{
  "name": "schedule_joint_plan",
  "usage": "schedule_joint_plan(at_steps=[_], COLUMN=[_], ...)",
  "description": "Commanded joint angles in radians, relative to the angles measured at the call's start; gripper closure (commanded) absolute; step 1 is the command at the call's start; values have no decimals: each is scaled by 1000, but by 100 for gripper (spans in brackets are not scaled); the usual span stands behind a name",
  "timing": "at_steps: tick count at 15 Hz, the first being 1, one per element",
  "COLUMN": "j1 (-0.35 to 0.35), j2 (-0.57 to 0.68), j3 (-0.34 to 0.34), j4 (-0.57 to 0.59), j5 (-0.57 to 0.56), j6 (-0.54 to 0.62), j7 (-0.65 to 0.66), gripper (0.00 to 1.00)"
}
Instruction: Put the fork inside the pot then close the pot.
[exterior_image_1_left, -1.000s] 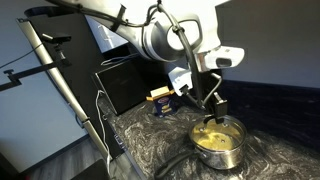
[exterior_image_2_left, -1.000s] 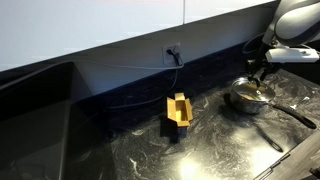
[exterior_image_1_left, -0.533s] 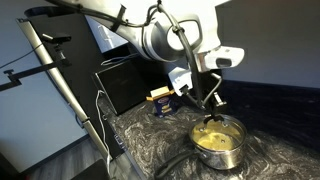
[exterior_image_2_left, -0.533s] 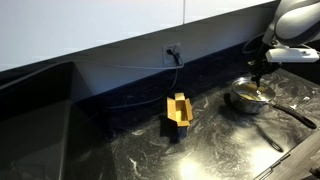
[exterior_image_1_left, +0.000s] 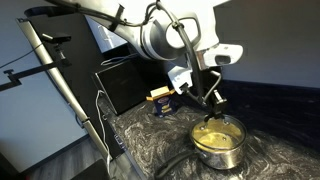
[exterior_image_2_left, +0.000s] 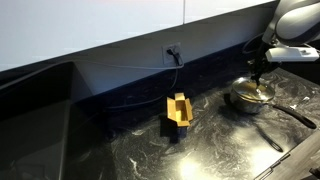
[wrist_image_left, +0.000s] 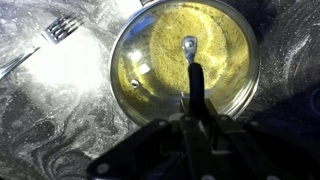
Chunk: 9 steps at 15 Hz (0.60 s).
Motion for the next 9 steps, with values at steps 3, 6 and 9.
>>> schedule_joint_plan(at_steps=[3, 6, 9], j1=[25, 28, 33], j2=[-44, -47, -45], j3=[-13, -12, -12], j4=[-25, -30, -39], j5=[-49, -63, -78], j6=[48, 57, 87], j7=[57, 57, 55], gripper=[96, 96, 96])
